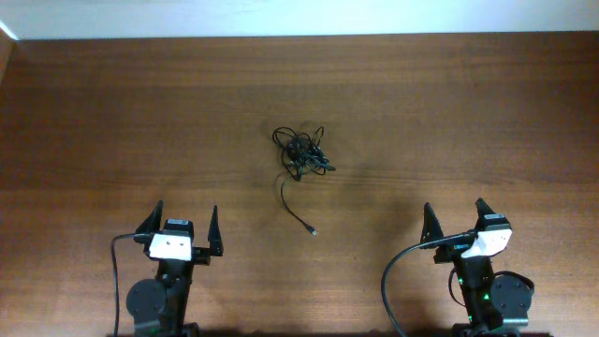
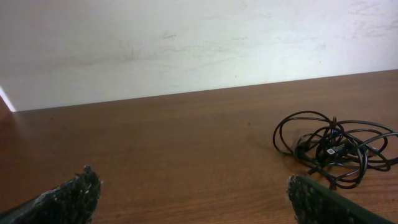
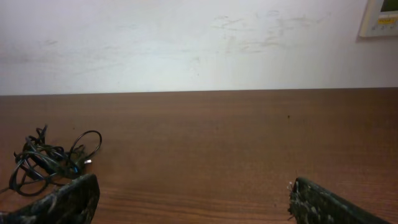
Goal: Untangle cables
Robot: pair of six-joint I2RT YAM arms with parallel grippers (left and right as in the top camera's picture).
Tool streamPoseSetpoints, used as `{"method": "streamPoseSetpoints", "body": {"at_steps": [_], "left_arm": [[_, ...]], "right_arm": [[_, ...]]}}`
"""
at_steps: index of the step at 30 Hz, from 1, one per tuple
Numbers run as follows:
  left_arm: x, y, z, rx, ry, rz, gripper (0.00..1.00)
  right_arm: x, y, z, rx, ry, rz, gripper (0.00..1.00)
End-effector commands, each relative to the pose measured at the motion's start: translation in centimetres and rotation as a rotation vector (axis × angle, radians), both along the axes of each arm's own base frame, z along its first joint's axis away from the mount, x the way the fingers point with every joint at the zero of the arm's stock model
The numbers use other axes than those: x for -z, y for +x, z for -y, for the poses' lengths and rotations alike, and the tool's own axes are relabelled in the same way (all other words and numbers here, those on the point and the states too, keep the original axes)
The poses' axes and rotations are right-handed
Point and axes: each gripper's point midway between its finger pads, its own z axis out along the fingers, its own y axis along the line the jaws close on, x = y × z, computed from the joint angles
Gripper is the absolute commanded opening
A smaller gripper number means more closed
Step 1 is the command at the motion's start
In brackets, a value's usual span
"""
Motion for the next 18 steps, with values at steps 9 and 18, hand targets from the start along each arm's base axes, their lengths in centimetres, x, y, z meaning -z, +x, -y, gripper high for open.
{"method": "streamPoseSetpoints", "body": {"at_steps": [9, 18], "left_arm": [[0.1, 0.0, -0.1, -0.005, 0.013, 0.001, 0.99], [-1.0, 0.0, -0.1, -0.005, 0.020, 0.047, 0.99]], "right_arm": [[0.2, 0.0, -0.1, -0.004, 0.006, -0.005, 0.99], [-0.1, -0.1, -1.0, -0.057, 0.009, 0.008, 0.99]]}}
